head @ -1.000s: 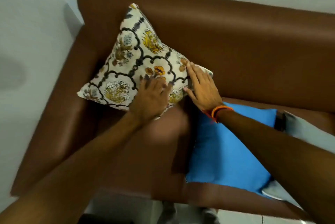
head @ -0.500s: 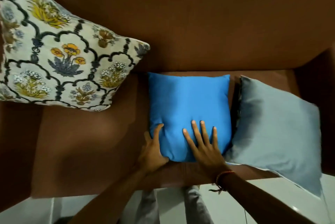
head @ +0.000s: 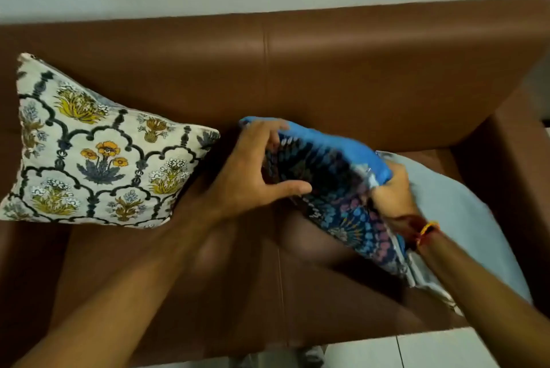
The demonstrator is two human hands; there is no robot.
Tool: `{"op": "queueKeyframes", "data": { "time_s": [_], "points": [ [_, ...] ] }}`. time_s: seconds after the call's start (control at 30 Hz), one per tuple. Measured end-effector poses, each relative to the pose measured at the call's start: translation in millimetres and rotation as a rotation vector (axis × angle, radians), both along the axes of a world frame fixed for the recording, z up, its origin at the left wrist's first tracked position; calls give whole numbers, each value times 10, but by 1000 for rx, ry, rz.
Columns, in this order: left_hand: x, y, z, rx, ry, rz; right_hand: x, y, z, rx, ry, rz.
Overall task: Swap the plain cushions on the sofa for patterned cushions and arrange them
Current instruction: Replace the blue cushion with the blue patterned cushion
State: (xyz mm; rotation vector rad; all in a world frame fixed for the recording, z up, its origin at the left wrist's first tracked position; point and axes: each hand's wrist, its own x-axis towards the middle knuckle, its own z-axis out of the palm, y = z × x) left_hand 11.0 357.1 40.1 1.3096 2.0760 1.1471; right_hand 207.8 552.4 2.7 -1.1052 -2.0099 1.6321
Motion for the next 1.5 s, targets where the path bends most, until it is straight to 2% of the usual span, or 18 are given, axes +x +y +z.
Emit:
{"op": "queueKeyframes", "data": {
  "time_s": [0.03,0.07,0.17,0.27,0.37,0.5,0.63,0.7,0.8,0.87,0.93,1.0,1.1,1.17,1.27,1.37,1.43,1.5],
  "points": [
    [-177,114,32,-63,200,-23,-45,191,60,-45,5,60],
    [-323,211,55,-123,298,-36,-200,375,132,-38,-22,111],
    [-600,375,-9,-228,286,16,-694,743,193,-8,-142,312],
    [-789,365,-171,-275,190,96,-1047,773,169,23,-259,391],
    [-858,338,-325,-278,208,172,-1219,728,63,115,-290,363],
    [-909,350,-459,-177,237,253,-1439,680,-32,175,-182,137],
    [-985,266,-577,-66,286,422,-1786,647,137,359,-45,268],
    [-970,278,-642,-47,359,463,-1869,642,165,514,-61,310],
    [-929,351,-718,-199,445,408,-1771,559,-6,745,-197,210],
    [-918,411,-752,-309,461,363,-1614,539,-168,798,-315,135],
    [-895,449,-762,-329,484,354,-1492,598,-297,820,-333,136],
    [-857,469,-747,-271,546,368,-1394,694,-359,835,-300,155],
    [-703,517,-700,-55,714,399,-1105,809,-439,835,-286,165],
    [-403,617,-677,100,838,333,-740,869,-540,813,-320,153],
    [387,741,-856,179,854,-38,36,938,-753,776,-476,198],
    [1282,699,-1267,-149,775,-508,1011,1013,-966,688,-698,154],
    [1684,693,-1576,-394,790,-647,1642,1037,-1069,561,-822,12],
    [1947,799,-1769,-525,785,-662,2235,1031,-1163,393,-929,-106]
  ]
}}
